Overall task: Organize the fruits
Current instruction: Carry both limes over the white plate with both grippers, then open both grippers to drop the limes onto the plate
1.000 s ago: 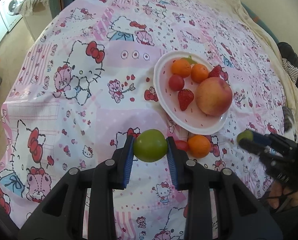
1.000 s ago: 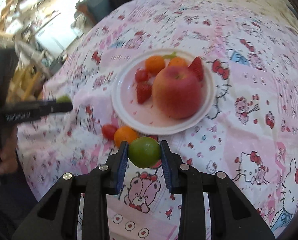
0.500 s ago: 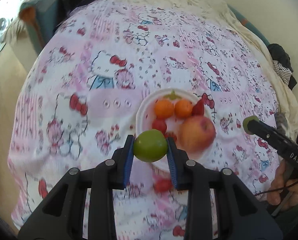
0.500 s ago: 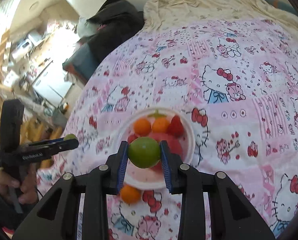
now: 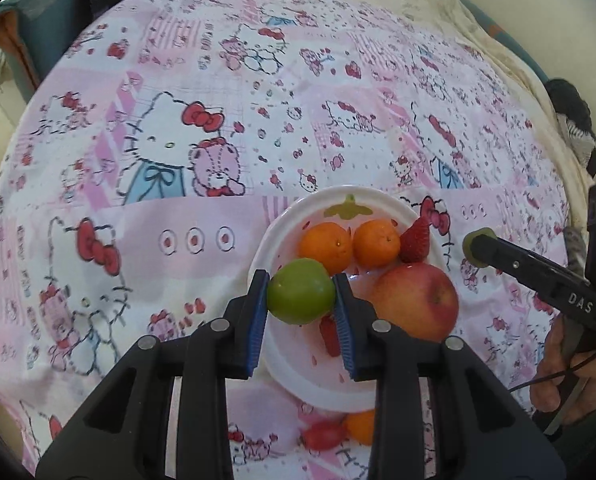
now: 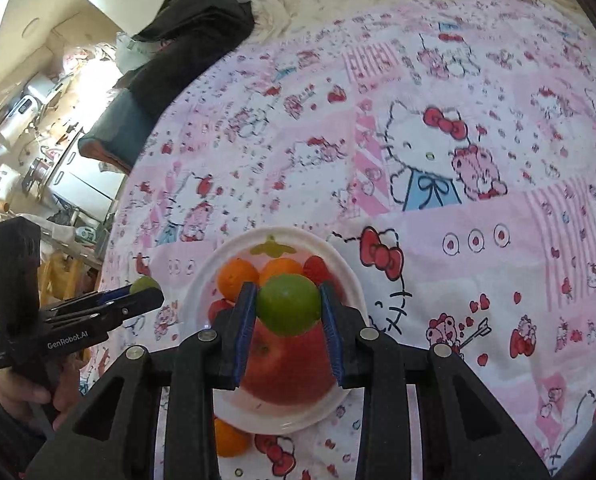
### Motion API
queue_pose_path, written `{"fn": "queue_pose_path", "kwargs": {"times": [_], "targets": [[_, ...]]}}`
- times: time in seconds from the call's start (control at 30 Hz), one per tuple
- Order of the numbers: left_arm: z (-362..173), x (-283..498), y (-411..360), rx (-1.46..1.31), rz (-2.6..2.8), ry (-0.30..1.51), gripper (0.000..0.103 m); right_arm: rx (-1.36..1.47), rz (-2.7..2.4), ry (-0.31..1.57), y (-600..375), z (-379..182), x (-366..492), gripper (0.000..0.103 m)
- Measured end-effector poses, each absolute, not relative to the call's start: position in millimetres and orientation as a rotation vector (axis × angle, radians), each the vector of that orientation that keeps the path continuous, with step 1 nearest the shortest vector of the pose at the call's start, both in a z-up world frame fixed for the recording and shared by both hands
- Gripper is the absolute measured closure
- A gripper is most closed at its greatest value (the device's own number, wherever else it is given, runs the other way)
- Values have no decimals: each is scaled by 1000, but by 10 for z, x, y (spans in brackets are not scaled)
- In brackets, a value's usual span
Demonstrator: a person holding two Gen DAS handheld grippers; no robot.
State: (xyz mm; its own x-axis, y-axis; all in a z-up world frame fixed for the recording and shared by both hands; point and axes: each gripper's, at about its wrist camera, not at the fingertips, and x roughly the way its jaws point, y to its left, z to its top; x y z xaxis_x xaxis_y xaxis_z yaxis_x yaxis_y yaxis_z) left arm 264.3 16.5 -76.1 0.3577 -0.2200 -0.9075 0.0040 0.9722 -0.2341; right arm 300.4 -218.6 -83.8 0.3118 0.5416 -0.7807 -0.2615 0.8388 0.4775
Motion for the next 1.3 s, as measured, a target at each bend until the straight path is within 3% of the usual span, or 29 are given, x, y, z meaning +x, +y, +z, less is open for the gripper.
{"fn": "queue_pose_path", "kwargs": {"times": [0.9,0.97,1.03,1.1,1.17,1.3], "targets": [[-1107,2757,-5,-120,-153,1229,74,336,514,1229,-2232,-1211,3082,66],[-1115,2758,-18,-111,-153,1232,74,332,515,1224,-2223,-1197,3081,62],[-1130,2753,-19,-114,-155,1239,73,329,518,1223,-2218,-1189,3075,50],[-1135,2743,-21,-105,-144,1238,66,329,516,1223,-2211,-1191,3078,45],[-1114,2736,-23,-106,-149,1222,47,334,513,1231,-2214,-1201,3086,42],[-1053,2714,-68,-82,-152,1197,37,355,521,1222,-2229,-1178,3092,32]]}}
